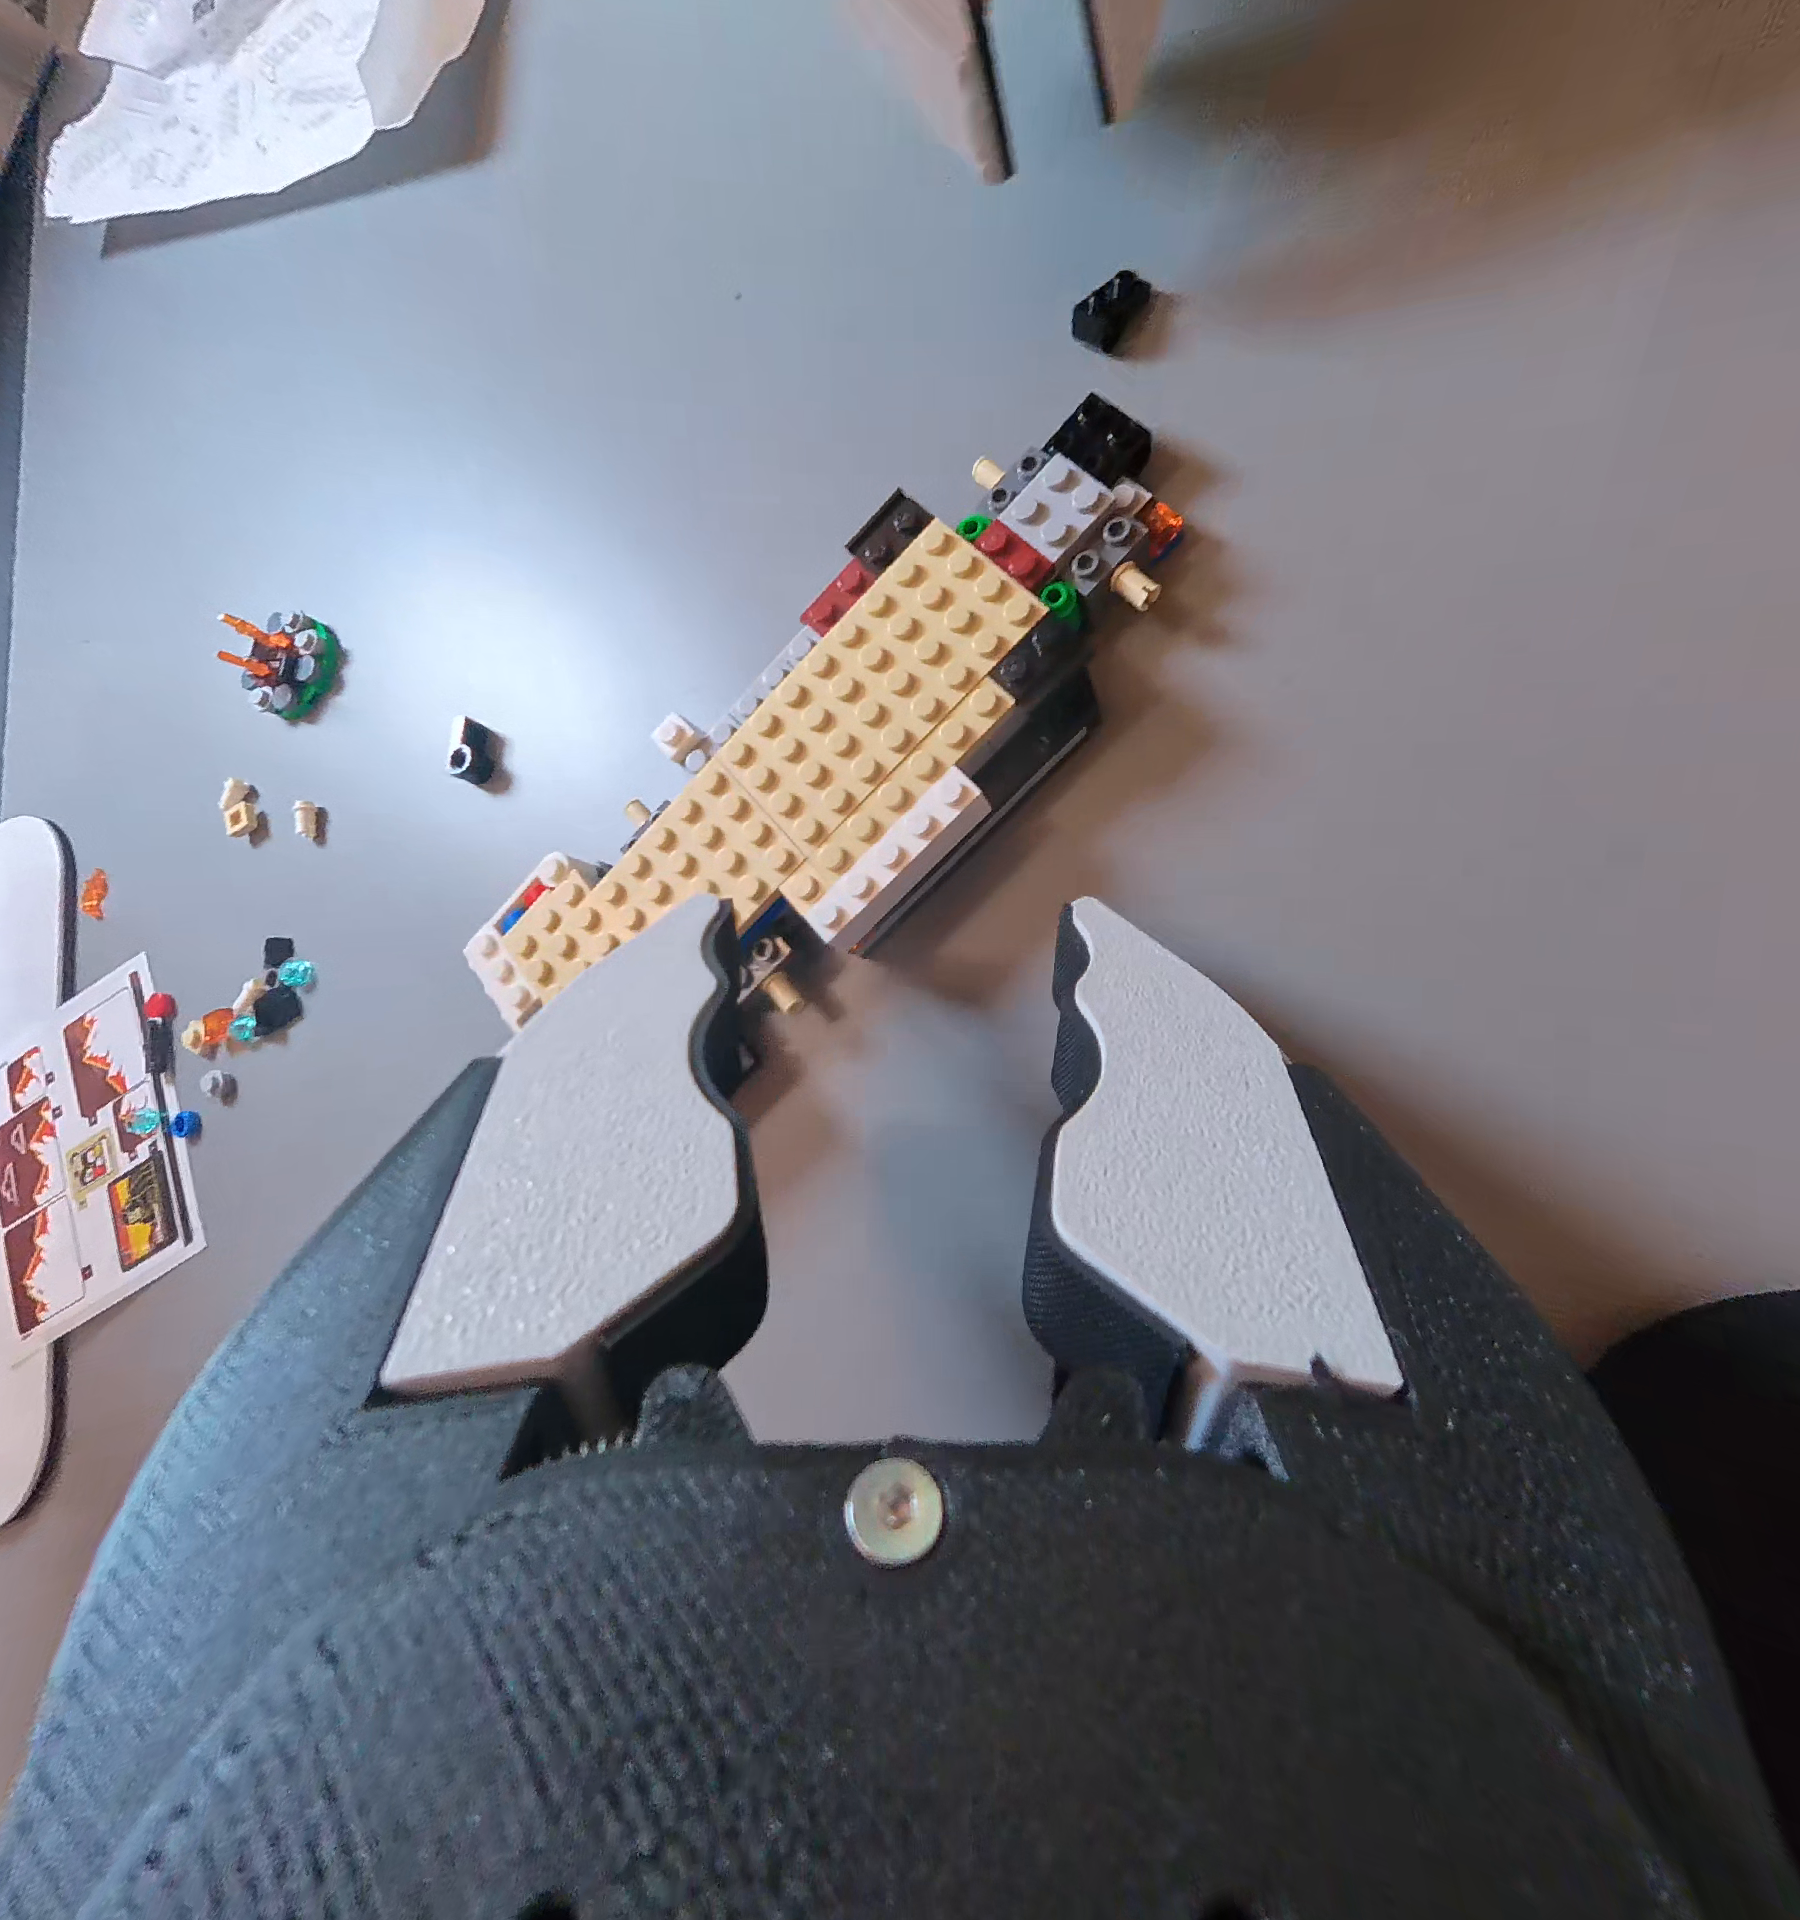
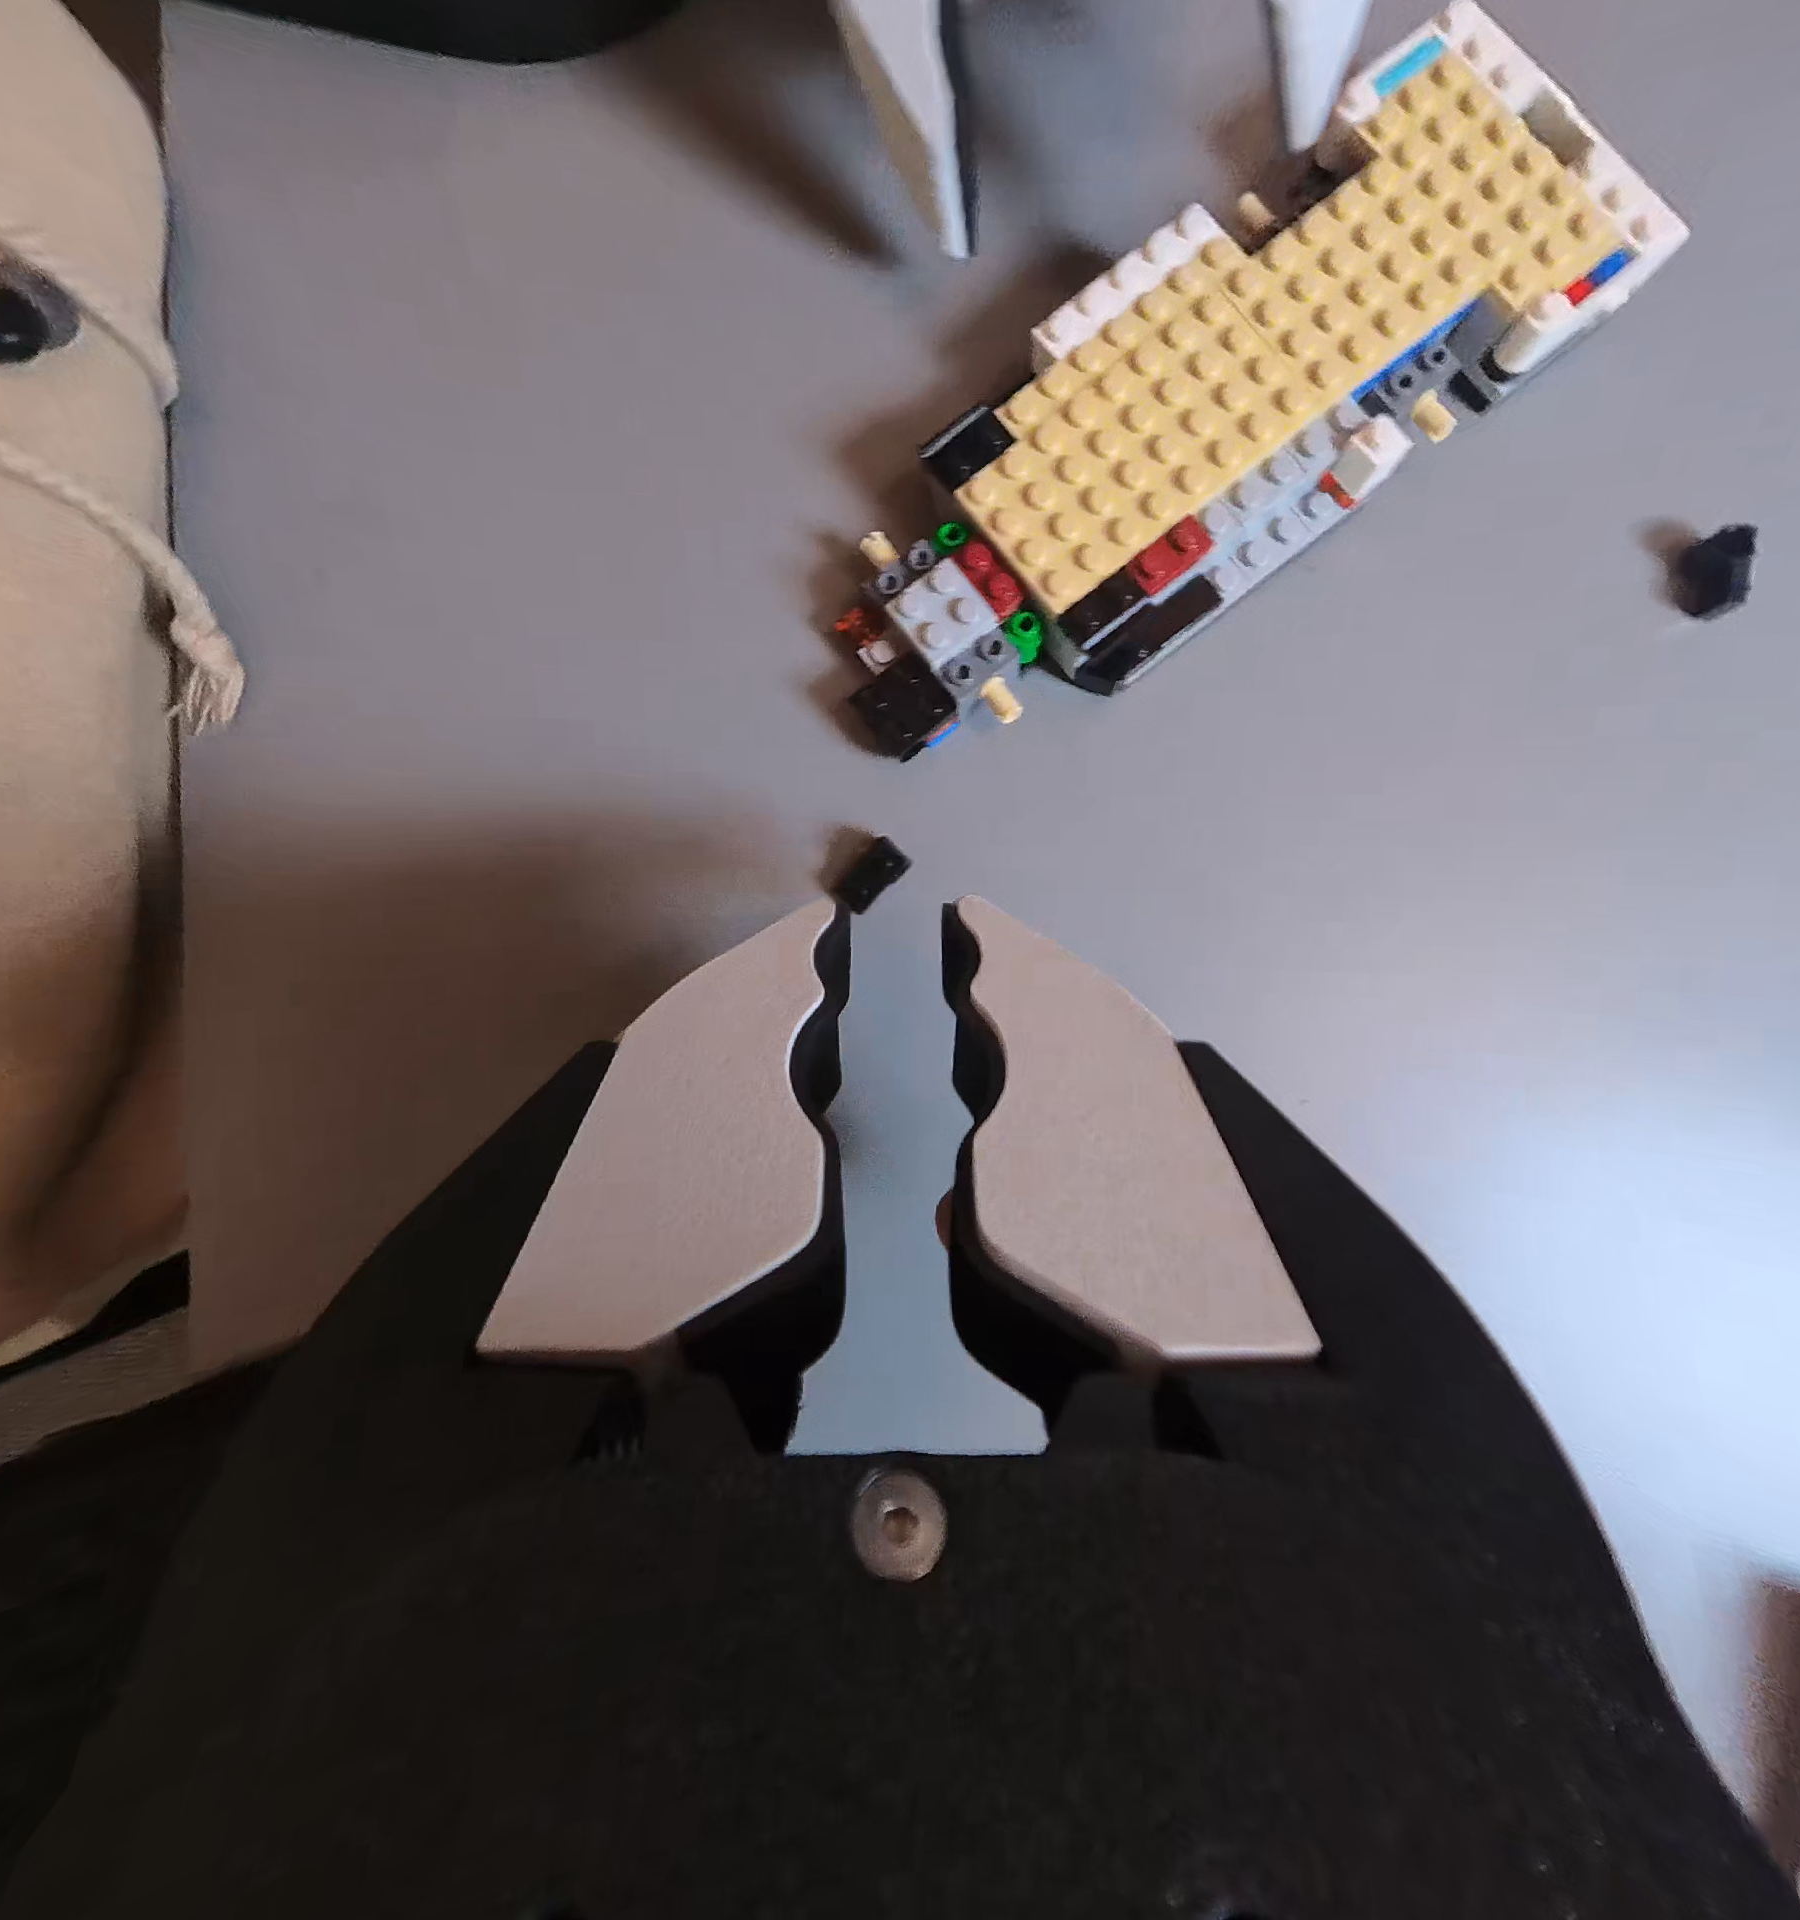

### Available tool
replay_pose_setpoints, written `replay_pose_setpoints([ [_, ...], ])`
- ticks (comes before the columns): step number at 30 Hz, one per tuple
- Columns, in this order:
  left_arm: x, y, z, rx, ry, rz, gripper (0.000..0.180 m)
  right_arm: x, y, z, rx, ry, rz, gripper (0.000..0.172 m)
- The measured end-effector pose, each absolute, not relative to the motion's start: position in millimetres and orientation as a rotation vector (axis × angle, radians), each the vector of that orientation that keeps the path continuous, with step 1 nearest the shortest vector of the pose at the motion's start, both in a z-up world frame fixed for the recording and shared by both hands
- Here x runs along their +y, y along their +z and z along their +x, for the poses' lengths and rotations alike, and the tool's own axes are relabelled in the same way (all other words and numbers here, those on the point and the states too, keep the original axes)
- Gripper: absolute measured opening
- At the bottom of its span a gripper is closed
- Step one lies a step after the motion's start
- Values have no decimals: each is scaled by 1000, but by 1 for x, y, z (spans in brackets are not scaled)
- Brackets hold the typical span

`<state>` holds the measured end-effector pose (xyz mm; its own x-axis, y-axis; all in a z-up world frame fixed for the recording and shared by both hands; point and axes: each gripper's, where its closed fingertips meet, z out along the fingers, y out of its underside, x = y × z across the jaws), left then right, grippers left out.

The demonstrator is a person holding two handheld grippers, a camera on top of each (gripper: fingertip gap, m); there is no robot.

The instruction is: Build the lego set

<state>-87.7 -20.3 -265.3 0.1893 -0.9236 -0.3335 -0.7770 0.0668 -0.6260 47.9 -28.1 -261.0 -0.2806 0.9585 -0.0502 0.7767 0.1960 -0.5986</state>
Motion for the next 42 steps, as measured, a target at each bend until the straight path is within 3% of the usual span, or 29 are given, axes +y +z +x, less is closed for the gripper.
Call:
replay_pose_setpoints([
  [7, 5, -270, -95, 1690, -192, -1787, 65, -36, -286, 40, -2192, 622, -1657, 21],
  [9, 8, -268, -93, 1723, -191, -1780, 63, -41, -285, 35, -2241, 626, -1606, 14],
  [15, 10, -264, -90, 1708, -199, -1762, 63, -62, -278, 41, -2412, 592, -1418, 19],
  [29, 24, -282, -131, 1644, -257, -2005, 73, -67, -287, 55, -2196, 583, -1743, 29],
  [38, 9, -281, -127, 1622, -281, -1955, 70, -57, -283, 38, -2186, 601, -1706, 28],
  [42, 1, -280, -129, 1615, -306, -1936, 68, -54, -281, 39, -2094, 570, -1740, 18],
])
